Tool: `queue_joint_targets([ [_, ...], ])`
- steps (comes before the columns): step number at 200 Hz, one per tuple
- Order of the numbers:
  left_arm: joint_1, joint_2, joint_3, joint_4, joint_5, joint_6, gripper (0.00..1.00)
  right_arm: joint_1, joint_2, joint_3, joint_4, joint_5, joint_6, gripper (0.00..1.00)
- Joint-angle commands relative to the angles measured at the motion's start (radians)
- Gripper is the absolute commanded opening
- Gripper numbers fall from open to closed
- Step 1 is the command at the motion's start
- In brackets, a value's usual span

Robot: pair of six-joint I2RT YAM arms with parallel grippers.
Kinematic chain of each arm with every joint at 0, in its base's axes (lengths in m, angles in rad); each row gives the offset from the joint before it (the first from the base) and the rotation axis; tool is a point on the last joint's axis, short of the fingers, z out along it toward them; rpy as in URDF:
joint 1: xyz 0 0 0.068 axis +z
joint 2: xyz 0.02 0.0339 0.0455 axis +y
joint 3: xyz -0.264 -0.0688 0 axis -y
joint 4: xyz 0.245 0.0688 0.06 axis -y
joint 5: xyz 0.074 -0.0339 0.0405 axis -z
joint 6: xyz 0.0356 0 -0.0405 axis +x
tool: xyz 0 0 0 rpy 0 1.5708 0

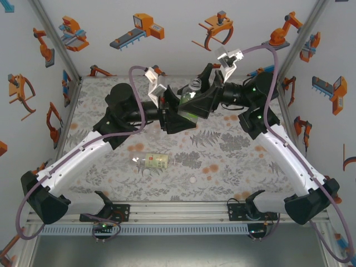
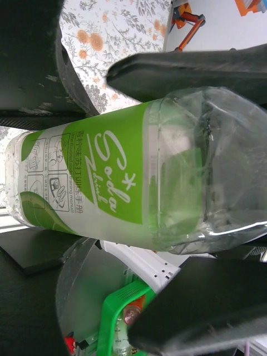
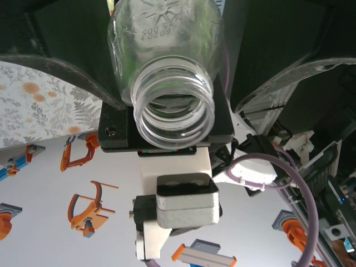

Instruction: Screw on the bottle caps

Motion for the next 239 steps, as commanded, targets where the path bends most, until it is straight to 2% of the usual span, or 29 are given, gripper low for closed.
queue_joint_targets([
  [1, -0.009, -0.025, 0.035, 0.04, -0.013, 0.007, 0.42, 0.009, -0.022, 0.024, -0.018, -0.012, -0.046, 0.61],
  [16, -0.015, -0.024, 0.035, 0.051, -0.018, 0.001, 0.46, 0.012, -0.026, 0.023, -0.018, -0.004, -0.05, 0.53],
  [39, -0.019, -0.02, 0.03, 0.079, -0.028, -0.016, 0.62, 0.015, -0.033, 0.021, -0.009, 0.015, -0.051, 0.39],
  [68, -0.025, -0.012, 0.015, 0.138, -0.036, -0.041, 0.83, 0.026, -0.029, 0.027, 0.005, 0.03, -0.046, 0.34],
  [91, -0.027, 0.003, 0.012, 0.154, -0.035, -0.049, 0.87, 0.038, -0.021, 0.037, 0.019, 0.046, -0.044, 0.3],
  [114, -0.028, 0.018, 0.017, 0.167, -0.029, -0.054, 0.87, 0.046, -0.012, 0.049, 0.031, 0.058, -0.039, 0.26],
  [144, -0.028, 0.035, 0.025, 0.173, -0.001, -0.062, 0.81, 0.053, -0.005, 0.061, 0.037, 0.071, -0.039, 0.25],
  [162, -0.028, 0.037, 0.026, 0.166, 0.007, -0.06, 0.72, 0.056, -0.003, 0.067, 0.039, 0.074, -0.04, 0.25],
  [181, -0.029, 0.037, 0.028, 0.163, 0.015, -0.058, 0.68, 0.06, -0.001, 0.072, 0.038, 0.072, -0.04, 0.25],
  [193, -0.028, 0.037, 0.027, 0.167, 0.022, -0.06, 0.59, 0.06, -0.002, 0.069, 0.034, 0.07, -0.041, 0.25],
  [211, -0.028, 0.031, 0.029, 0.165, 0.023, -0.056, 0.5, 0.061, -0.007, 0.063, 0.025, 0.075, -0.042, 0.25],
  [223, -0.028, 0.026, 0.028, 0.157, 0.02, -0.047, 0.46, 0.061, -0.014, 0.061, 0.01, 0.084, -0.048, 0.35],
  [239, -0.028, 0.018, 0.022, 0.138, 0.008, -0.032, 0.45, 0.061, -0.028, 0.065, -0.035, 0.105, -0.076, 0.66],
])
